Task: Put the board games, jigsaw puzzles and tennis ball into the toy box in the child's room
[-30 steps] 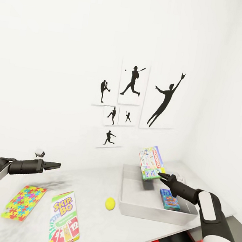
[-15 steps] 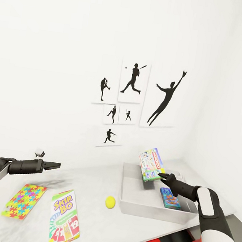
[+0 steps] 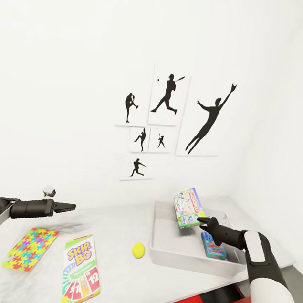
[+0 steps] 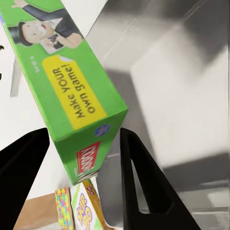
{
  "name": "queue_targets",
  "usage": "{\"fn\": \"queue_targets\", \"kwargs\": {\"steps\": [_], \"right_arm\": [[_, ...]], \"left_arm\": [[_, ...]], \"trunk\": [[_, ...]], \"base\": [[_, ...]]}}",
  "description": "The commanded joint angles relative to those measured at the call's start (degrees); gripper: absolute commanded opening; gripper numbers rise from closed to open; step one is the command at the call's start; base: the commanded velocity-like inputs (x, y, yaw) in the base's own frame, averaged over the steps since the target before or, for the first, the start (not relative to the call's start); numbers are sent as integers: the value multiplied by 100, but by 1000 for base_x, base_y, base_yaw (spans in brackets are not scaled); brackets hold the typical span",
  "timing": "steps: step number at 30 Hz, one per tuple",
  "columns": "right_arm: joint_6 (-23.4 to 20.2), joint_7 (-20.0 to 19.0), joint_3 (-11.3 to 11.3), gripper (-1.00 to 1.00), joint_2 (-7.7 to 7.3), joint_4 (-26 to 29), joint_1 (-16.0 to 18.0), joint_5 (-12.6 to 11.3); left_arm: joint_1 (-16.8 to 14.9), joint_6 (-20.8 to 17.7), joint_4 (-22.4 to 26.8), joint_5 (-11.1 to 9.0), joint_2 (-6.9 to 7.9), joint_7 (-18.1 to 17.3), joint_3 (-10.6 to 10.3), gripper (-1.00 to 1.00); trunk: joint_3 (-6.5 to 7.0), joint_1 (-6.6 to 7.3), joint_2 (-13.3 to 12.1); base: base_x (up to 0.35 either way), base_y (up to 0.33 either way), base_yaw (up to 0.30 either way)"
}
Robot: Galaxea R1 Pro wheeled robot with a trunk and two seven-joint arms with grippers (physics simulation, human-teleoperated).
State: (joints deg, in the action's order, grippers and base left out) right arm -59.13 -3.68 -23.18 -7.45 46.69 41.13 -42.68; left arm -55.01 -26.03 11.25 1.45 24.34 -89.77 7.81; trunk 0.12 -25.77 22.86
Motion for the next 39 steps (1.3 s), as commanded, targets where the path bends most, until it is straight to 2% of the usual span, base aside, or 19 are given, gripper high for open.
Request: {"fn": "queue_targets", "kwargs": {"steps": [1, 6, 12, 21, 28, 39], "right_arm": [[-24, -34, -18, -100, -3, -181, 65, 17], [-13, 33, -25, -100, 16, -549, 236, 22], [-3, 397, -32, -100, 76, -604, 277, 16], [14, 539, -29, -100, 87, -611, 273, 29], [32, 1123, -30, -100, 102, -609, 280, 17], [46, 1247, -29, -100, 104, -608, 314, 14]], "left_arm": [[-1, -60, 0, 16, 0, -23, 11, 100], [-1, -60, 0, 16, 0, -23, 12, 100], [-1, -60, 0, 18, 0, -23, 11, 100], [-1, -60, 0, 18, 0, -23, 12, 100], [-1, -60, 0, 15, 0, -23, 14, 100], [-1, -60, 0, 18, -7, -23, 10, 100]], "trunk": [[-12, -2, 6], [-59, -2, 6], [-115, -2, 6], [-200, -2, 6], [-265, -2, 6], [-368, -2, 6]], "base": [[0, 0, 0], [0, 0, 0], [0, 0, 0], [0, 0, 0], [0, 0, 0], [0, 0, 0]]}}
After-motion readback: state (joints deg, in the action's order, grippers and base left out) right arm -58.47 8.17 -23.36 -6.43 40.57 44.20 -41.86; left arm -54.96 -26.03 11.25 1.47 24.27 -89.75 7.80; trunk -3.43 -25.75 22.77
